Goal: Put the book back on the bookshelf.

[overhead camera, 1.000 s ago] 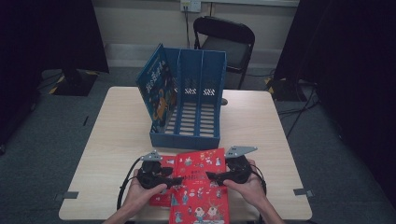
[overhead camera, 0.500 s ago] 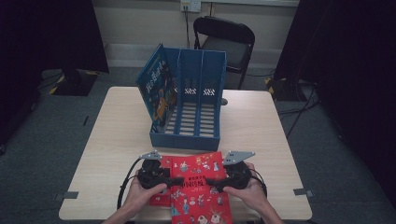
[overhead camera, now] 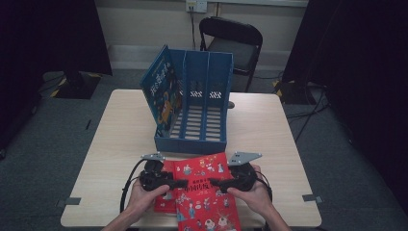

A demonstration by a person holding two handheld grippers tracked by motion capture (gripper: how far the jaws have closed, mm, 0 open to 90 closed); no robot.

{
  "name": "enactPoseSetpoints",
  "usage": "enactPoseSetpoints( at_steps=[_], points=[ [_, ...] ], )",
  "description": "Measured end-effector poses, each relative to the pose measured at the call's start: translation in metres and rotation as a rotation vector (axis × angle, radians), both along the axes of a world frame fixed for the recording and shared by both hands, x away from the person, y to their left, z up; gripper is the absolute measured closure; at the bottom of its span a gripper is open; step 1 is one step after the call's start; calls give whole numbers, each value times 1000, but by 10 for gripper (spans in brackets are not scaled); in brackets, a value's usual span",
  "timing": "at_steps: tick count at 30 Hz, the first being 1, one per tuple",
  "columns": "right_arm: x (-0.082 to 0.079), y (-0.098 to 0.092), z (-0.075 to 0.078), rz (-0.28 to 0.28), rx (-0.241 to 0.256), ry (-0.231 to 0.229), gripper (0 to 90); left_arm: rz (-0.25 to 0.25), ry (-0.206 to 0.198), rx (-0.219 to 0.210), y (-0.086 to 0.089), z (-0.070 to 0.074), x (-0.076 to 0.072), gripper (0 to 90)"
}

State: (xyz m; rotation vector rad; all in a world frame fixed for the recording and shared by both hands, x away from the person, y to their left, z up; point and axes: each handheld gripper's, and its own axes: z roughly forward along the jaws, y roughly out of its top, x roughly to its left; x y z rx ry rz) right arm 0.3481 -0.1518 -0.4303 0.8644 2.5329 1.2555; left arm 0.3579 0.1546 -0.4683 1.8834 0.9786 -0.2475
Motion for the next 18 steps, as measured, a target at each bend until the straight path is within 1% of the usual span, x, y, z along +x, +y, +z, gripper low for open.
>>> enactPoseSetpoints(
  at_steps=[1, 2, 3, 4, 5, 8, 9, 11, 12, 14, 15, 18],
  points=[
    [1, 1, 1, -5, 2, -4, 289, 10, 6, -20, 2, 0, 1, 409],
    [1, 1, 3, -6, 1, -10, 290, 14, 3, -29, 3, 1, 1, 424],
    [1, 2, 4, -9, 2, -11, 292, 14, -6, -33, 4, 2, 2, 429],
    [2, 3, 5, -17, 5, -17, 294, 13, -4, -29, 4, 4, 3, 432],
    [2, 3, 6, -22, 5, -19, 295, 17, -11, -27, 4, 5, 4, 434],
    [5, 2, 9, -38, 18, -18, 296, 28, -24, -43, 3, 9, 6, 445],
    [5, 1, 10, -44, 18, -21, 296, 32, -31, -41, 2, 10, 8, 444],
    [8, 1, 14, -56, 13, -25, 297, 44, -36, -62, 2, 11, 11, 449],
    [9, 1, 15, -58, 12, -26, 298, 41, -41, -70, 3, 12, 12, 457],
    [11, 2, 17, -59, 13, -31, 299, 36, -49, -73, 5, 15, 14, 466],
    [11, 2, 18, -60, 17, -35, 300, 36, -50, -77, 6, 16, 15, 470],
    [15, 4, 23, -68, 32, -42, 301, 46, -61, -112, 10, 20, 16, 503]
  ],
)
